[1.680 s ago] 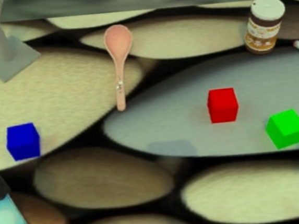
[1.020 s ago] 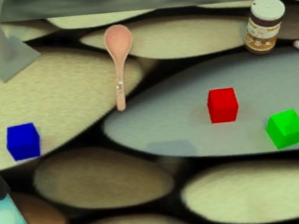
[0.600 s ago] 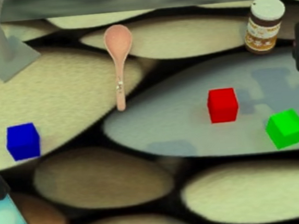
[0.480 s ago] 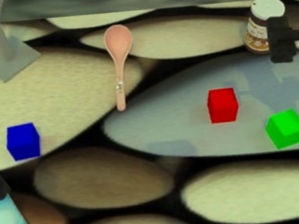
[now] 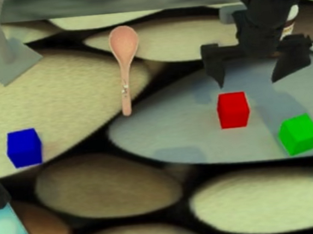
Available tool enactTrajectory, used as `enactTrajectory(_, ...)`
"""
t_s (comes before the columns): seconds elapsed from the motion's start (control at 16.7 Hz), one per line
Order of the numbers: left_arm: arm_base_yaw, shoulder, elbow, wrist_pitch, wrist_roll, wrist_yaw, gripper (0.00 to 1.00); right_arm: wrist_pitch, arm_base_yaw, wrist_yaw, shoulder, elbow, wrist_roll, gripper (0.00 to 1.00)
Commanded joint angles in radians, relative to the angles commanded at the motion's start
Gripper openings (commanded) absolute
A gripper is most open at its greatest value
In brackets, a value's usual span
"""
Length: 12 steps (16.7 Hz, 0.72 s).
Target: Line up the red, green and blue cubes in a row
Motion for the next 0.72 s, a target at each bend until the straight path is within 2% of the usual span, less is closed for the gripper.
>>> enactTrajectory(0.24, 0.0, 0.0, 0.0, 0.0, 0.0, 0.0, 1.0, -0.07, 0.025, 0.001, 0.147, 0.142, 0.028, 1.0)
enactTrajectory(0.72, 0.0, 0.0, 0.0, 0.0, 0.0, 0.0, 1.0, -0.056, 0.023, 0.002, 0.161, 0.135, 0.028, 1.0)
